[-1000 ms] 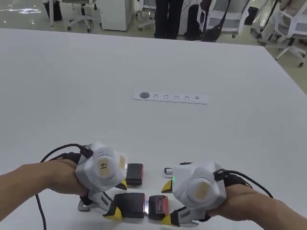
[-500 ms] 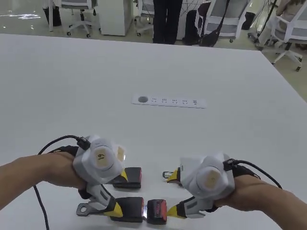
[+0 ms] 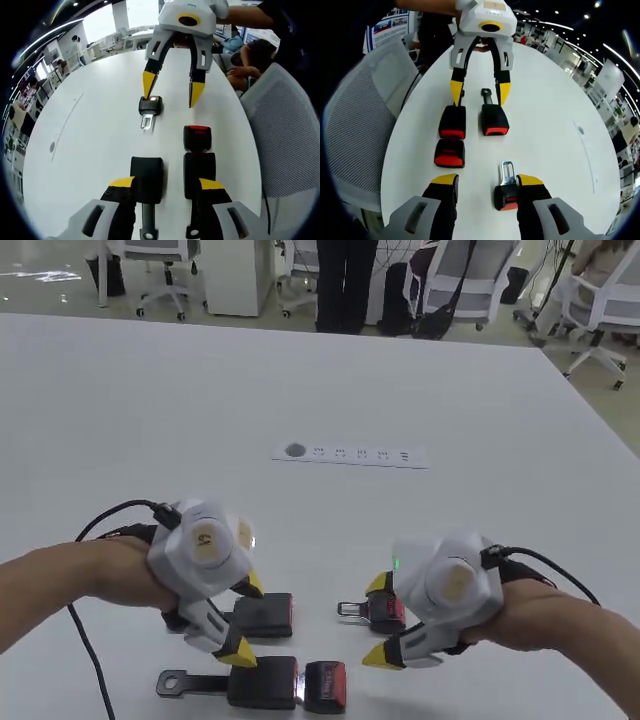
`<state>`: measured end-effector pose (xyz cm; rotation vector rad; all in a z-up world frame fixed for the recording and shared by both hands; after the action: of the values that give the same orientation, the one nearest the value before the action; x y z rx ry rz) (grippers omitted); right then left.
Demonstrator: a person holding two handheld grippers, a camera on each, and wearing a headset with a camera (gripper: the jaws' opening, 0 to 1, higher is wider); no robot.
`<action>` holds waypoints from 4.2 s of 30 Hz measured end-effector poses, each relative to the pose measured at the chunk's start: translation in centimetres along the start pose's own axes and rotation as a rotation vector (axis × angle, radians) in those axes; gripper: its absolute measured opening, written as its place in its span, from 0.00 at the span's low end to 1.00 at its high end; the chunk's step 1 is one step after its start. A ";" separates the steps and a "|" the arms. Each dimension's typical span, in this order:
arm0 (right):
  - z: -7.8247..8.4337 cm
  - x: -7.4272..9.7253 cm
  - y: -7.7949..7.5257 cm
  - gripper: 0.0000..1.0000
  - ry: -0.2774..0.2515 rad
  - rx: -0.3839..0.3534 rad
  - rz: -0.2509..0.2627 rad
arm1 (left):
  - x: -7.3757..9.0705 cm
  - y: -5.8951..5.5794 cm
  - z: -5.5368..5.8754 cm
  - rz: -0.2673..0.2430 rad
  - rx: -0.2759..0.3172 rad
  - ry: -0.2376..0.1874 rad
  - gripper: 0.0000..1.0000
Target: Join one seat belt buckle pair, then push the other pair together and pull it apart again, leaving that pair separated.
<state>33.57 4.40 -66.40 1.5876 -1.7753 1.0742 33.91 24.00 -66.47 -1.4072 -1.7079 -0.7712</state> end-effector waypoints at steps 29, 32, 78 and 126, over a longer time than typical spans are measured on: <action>4.5 -2.1 -3.4 0.35 0.100 -0.049 -0.012 | -2.5 3.4 2.1 0.000 -0.002 0.116 0.34; 4.8 -2.4 -3.5 0.31 0.114 -0.057 -0.005 | -2.4 3.5 2.1 0.001 -0.020 0.122 0.32; 2.2 -3.4 -2.3 0.29 0.075 0.015 -0.072 | -2.8 3.4 2.0 0.048 -0.035 0.131 0.31; -1.0 -5.7 -1.9 0.29 0.044 0.007 -0.067 | -3.4 3.2 2.0 0.062 -0.039 0.141 0.31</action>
<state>36.27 8.46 -70.04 1.6038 -1.6794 1.0767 37.00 24.65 -70.51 -1.3910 -1.5426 -0.8525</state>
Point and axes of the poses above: the centre of the closed fingertips' face, and the gripper's own axes: x roughly backward along the fingers, y roughly to its left, z roughly out of its underside, the point moved 8 cm from there along x, roughly backward along the fingers, and after that the axes turned 5 degrees about x, right-handed, at the moved point
